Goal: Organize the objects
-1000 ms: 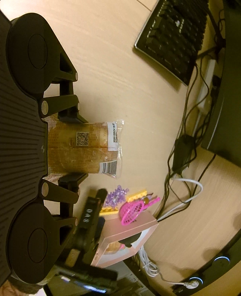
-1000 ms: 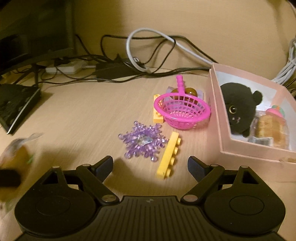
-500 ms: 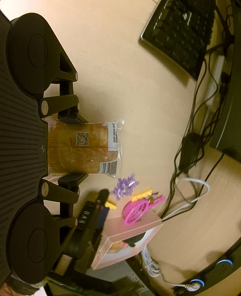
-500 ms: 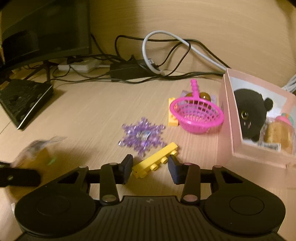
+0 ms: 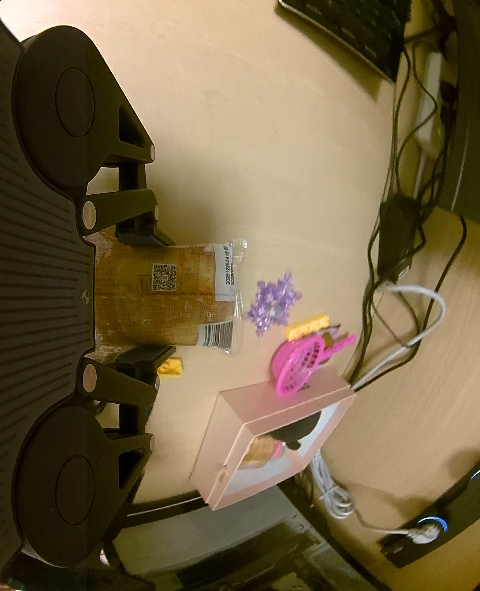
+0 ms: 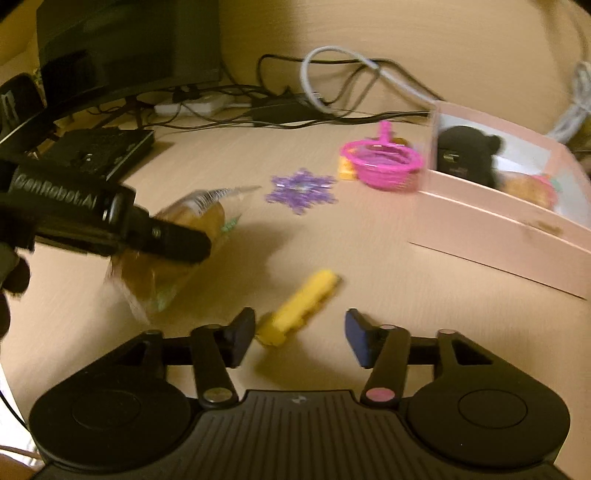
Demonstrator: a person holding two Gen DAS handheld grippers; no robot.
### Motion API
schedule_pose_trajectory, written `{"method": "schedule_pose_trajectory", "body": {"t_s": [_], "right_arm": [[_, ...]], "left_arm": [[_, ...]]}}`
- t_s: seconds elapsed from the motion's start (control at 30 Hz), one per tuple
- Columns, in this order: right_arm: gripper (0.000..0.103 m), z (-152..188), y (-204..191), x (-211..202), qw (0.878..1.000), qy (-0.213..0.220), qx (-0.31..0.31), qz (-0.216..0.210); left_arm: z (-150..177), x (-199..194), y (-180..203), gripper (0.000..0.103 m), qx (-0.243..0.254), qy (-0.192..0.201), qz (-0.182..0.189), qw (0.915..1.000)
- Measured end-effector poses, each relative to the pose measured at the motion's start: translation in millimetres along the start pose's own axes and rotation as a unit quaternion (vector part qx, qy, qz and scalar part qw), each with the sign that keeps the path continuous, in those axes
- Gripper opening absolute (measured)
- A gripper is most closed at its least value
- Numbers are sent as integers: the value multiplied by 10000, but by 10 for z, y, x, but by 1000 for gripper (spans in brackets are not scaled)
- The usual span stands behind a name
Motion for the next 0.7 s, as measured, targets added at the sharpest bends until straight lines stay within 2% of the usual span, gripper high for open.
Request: {"method": "schedule_pose_trajectory", "body": {"t_s": [0.1, 0.33, 0.43, 0.53, 0.7], "right_arm": [[73, 90, 196, -120, 9995, 0, 76, 311], [94, 268, 673, -324, 9924, 80, 252, 1205], [96, 348, 851, -331, 9855, 44, 546, 1608], [96, 370, 874, -365, 9852, 59, 747, 1543], [101, 272, 596, -377, 9915, 224, 491, 1185]], "left_arm": [[54, 12, 92, 56, 56, -51, 133, 9999], [80, 71, 224, 56, 159, -64, 134, 9998], [106, 62, 226, 56, 176, -75, 137, 9997], [112, 42, 209, 56, 167, -72, 106, 9998], [106, -36, 108, 56, 63, -1, -17, 10000]]}}
Point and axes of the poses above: each gripper's, at about its wrist camera, not at the fingertips, and x roughly the way its jaws point, y to its right, z to its underside, the point moved 3 cm from there along x, roughly the way its jaws point, and after that the axes turned 10 degrees about y, right-handed, at the moved point
